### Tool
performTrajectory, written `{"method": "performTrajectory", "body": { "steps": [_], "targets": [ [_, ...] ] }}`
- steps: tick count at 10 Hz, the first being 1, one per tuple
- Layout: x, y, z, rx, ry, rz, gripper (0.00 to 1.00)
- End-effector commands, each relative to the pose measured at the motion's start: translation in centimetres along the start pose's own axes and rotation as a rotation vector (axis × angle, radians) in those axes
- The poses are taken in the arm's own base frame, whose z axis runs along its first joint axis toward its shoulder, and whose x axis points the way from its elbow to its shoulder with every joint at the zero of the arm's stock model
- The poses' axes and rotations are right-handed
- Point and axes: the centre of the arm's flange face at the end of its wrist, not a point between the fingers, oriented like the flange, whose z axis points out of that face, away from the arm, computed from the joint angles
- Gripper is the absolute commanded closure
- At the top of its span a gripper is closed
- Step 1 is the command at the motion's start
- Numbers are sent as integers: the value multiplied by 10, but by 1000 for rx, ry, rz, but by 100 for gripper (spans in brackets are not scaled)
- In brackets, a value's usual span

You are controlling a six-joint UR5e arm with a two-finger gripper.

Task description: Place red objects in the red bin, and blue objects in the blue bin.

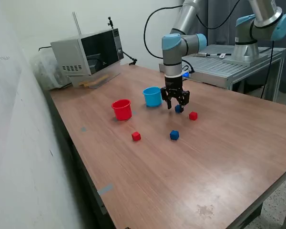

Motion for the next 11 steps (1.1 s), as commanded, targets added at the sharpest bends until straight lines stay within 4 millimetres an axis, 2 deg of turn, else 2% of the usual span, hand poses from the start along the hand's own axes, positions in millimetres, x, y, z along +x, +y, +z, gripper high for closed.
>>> {"method": "performTrajectory", "body": {
  "steps": [1,8,11],
  "targets": [
    [0,-2,3,5,8,2,100],
    [2,-3,1,29,-40,-15,100],
    [3,0,-35,5,-51,-19,100]
  ]
}}
